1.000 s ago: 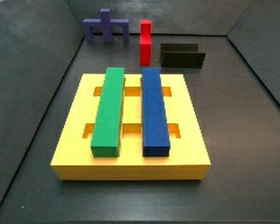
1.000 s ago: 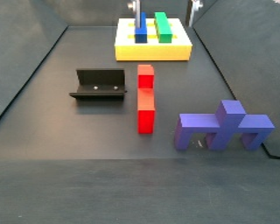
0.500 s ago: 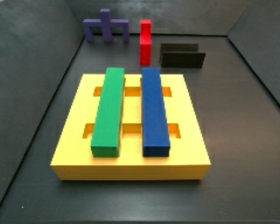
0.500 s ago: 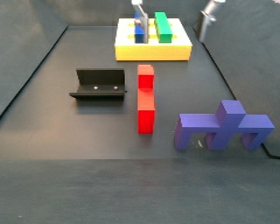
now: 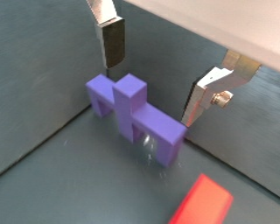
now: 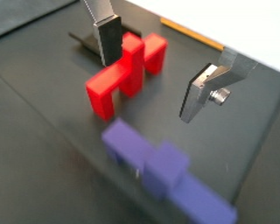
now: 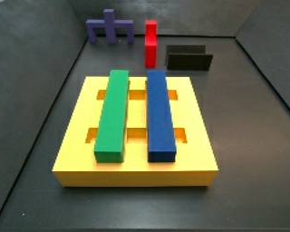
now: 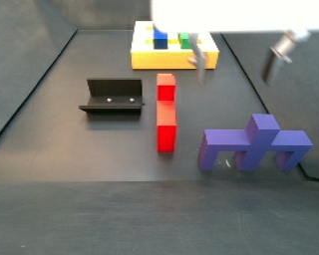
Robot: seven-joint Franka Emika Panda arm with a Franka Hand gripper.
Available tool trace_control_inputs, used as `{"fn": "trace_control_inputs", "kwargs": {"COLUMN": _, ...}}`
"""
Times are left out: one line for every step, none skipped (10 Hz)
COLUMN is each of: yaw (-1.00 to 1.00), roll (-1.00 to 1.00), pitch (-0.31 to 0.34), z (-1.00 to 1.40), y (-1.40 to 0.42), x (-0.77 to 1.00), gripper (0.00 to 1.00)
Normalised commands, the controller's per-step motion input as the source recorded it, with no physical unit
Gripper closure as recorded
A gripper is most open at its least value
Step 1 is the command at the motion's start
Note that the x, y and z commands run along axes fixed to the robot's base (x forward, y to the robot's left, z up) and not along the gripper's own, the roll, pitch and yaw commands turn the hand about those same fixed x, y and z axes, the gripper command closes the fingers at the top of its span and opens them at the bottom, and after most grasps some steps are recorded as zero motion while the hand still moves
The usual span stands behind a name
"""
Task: Pick up the purple object. Move up. Move to above the board. Insert the purple object.
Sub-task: Pick up the purple object.
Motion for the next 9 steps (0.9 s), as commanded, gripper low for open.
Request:
{"fn": "trace_control_inputs", "kwargs": {"yaw": -0.33, "roll": 0.02, "pitch": -0.067, "z": -0.32, "y": 0.33, "x": -0.49, "gripper": 0.00}}
{"fn": "trace_control_inputs", "kwargs": {"yaw": -0.18, "roll": 0.01, "pitch": -0.074, "z": -0.30, "y": 0.19, "x": -0.40, "gripper": 0.00}}
{"fn": "trace_control_inputs", "kwargs": {"yaw": 0.00, "roll": 0.00, "pitch": -0.067, "z": -0.27, "y": 0.00, "x": -0.22, "gripper": 0.00}}
{"fn": "trace_control_inputs", "kwargs": {"yaw": 0.08, "roll": 0.00, "pitch": -0.061, "z": -0.30, "y": 0.00, "x": -0.15, "gripper": 0.00}}
{"fn": "trace_control_inputs", "kwargs": {"yaw": 0.11, "roll": 0.00, "pitch": -0.089, "z": -0.43, "y": 0.00, "x": -0.21, "gripper": 0.00}}
{"fn": "trace_control_inputs", "kwargs": {"yaw": 0.10, "roll": 0.00, "pitch": -0.096, "z": -0.46, "y": 0.10, "x": -0.21, "gripper": 0.00}}
{"fn": "trace_control_inputs", "kwargs": {"yaw": 0.14, "roll": 0.02, "pitch": -0.079, "z": -0.39, "y": 0.15, "x": -0.18, "gripper": 0.00}}
{"fn": "trace_control_inputs", "kwargs": {"yaw": 0.11, "roll": 0.14, "pitch": -0.027, "z": -0.27, "y": 0.00, "x": -0.10, "gripper": 0.00}}
{"fn": "trace_control_inputs", "kwargs": {"yaw": 0.11, "roll": 0.21, "pitch": 0.000, "z": -0.22, "y": 0.00, "x": 0.00, "gripper": 0.00}}
